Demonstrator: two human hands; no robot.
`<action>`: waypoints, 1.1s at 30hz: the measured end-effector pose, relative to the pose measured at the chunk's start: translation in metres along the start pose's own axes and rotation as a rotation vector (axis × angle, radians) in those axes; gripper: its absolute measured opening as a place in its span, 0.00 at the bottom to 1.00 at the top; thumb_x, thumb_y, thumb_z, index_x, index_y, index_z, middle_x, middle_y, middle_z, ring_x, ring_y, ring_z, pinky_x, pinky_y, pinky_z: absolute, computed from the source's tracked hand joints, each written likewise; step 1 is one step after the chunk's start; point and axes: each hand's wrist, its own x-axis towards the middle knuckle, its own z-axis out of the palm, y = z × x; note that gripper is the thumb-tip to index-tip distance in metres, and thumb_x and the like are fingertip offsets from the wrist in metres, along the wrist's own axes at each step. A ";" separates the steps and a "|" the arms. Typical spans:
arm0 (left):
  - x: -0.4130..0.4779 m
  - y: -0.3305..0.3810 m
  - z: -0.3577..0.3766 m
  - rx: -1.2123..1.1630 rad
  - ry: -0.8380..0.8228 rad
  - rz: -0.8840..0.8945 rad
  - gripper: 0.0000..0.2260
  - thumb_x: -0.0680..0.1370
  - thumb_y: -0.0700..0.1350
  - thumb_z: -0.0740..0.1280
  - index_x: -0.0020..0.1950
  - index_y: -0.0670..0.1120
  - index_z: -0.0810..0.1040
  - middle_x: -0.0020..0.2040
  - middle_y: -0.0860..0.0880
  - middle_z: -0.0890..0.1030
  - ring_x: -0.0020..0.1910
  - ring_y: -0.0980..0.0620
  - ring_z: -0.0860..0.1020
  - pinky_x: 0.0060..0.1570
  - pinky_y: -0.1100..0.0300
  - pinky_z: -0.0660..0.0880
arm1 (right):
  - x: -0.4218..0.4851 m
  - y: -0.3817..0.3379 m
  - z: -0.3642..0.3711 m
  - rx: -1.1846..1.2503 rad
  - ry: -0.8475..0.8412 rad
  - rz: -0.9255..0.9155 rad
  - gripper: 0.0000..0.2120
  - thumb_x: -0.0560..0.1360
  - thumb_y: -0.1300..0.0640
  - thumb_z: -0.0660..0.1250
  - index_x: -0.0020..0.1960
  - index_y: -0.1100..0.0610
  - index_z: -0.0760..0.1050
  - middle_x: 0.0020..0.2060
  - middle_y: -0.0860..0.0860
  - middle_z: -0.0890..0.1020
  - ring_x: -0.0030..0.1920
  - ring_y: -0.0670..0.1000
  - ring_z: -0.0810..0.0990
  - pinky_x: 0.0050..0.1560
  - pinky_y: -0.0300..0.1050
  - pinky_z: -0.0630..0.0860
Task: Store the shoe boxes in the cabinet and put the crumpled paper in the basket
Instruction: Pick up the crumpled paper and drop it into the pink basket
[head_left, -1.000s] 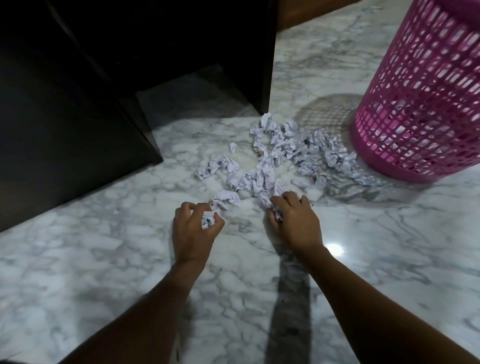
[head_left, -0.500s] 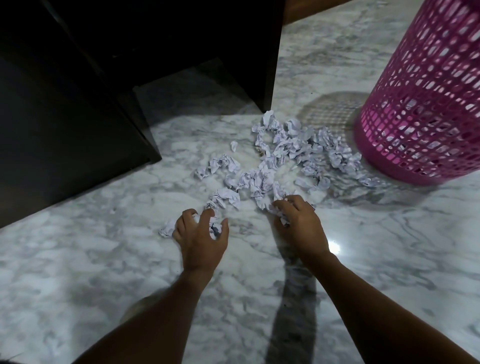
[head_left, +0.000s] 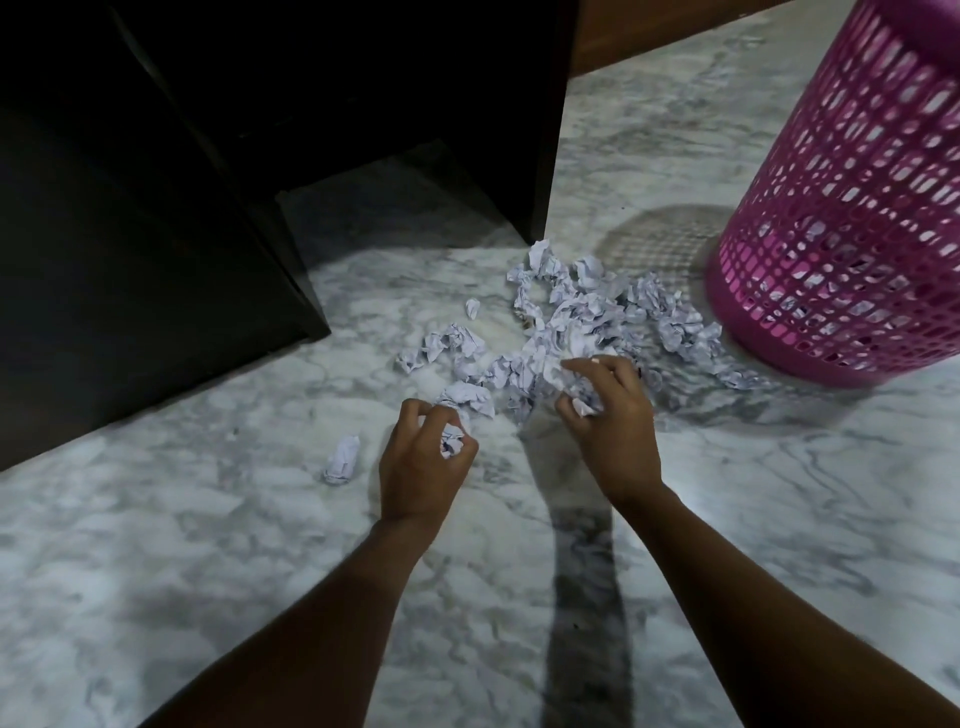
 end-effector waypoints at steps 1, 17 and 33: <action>0.005 0.003 0.001 0.000 0.013 0.030 0.08 0.67 0.44 0.72 0.44 0.48 0.79 0.51 0.48 0.76 0.39 0.46 0.78 0.31 0.56 0.75 | 0.010 -0.004 0.002 -0.015 -0.014 -0.040 0.16 0.70 0.66 0.74 0.57 0.58 0.81 0.53 0.56 0.76 0.50 0.43 0.72 0.49 0.21 0.65; 0.037 0.005 0.025 0.178 -0.179 0.112 0.33 0.73 0.49 0.70 0.77 0.52 0.63 0.68 0.47 0.72 0.49 0.46 0.81 0.39 0.56 0.79 | 0.044 0.019 0.043 -0.508 -0.582 -0.155 0.31 0.76 0.34 0.53 0.73 0.50 0.68 0.69 0.57 0.71 0.66 0.61 0.69 0.63 0.56 0.71; 0.048 0.013 0.027 0.021 -0.209 0.035 0.14 0.69 0.44 0.75 0.49 0.43 0.75 0.52 0.44 0.76 0.42 0.39 0.78 0.37 0.52 0.74 | 0.028 0.024 0.047 -0.059 -0.316 0.035 0.16 0.67 0.65 0.76 0.49 0.48 0.81 0.44 0.48 0.74 0.44 0.50 0.76 0.40 0.42 0.72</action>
